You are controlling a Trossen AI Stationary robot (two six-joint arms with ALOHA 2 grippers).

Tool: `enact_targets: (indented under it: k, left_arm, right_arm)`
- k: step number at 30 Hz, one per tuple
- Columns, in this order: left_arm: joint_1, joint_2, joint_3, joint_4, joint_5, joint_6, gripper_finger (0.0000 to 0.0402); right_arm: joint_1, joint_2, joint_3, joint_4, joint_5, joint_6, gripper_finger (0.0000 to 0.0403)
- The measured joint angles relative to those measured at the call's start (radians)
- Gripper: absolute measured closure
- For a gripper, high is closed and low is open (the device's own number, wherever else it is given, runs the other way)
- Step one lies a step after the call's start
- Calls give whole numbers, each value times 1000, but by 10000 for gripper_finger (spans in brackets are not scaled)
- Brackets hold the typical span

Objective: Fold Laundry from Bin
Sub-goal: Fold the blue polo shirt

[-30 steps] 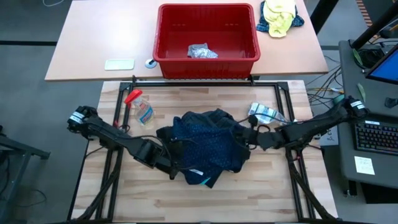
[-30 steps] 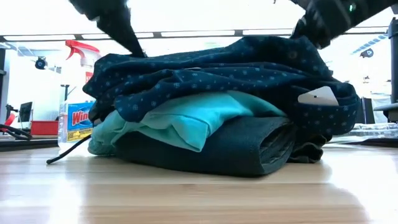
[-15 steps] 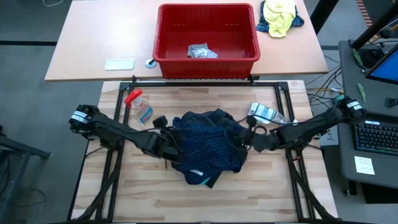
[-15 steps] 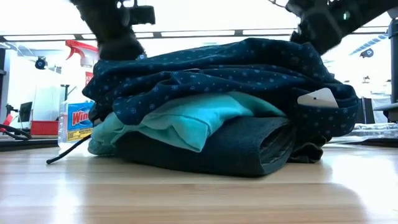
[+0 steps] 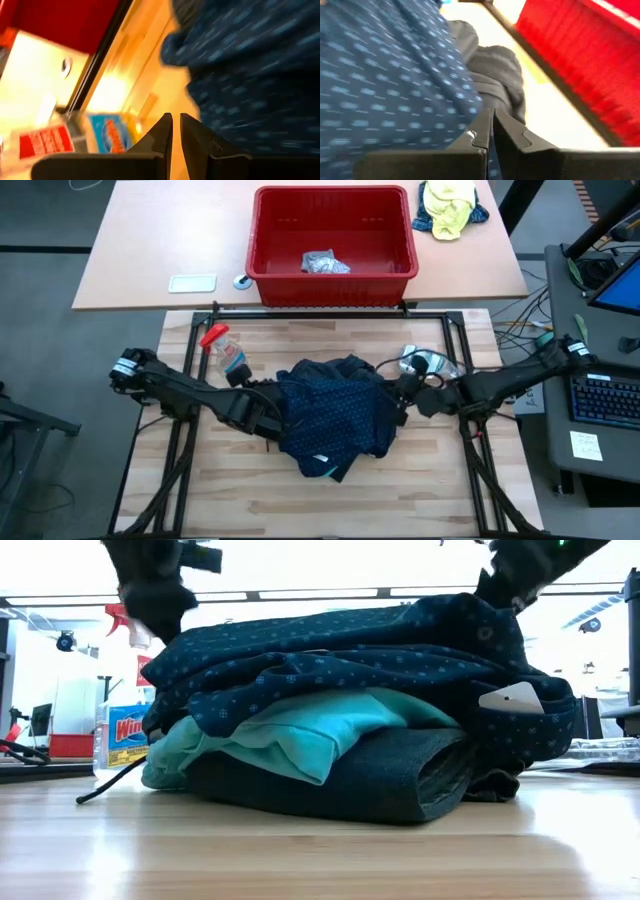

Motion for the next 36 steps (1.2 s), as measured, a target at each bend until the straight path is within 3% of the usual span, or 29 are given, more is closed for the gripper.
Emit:
enact_targets:
  k: [5,8,11,14,21,28,36]
  left_arm:
    - [-59,0,96,116,0,171,381]
    - [-103,0,127,234,4,287,381]
    - [-149,1,129,342,49,376,381]
    - [-193,1,114,378,96,365,381]
    - [-269,1,81,355,181,102,352]
    - [-343,19,-14,530,180,24,266]
    - [-350,116,-38,540,167,-40,155]
  right_arm:
    - [0,-59,55,-96,-201,130,390]
    - [0,-79,55,-86,-352,140,389]
    - [18,-75,46,-79,-421,131,390]
    - [63,-47,33,-78,-418,117,390]
    - [171,19,31,-26,-418,125,390]
    - [264,87,42,-19,-417,138,383]
    - [311,209,121,-18,-406,133,306]
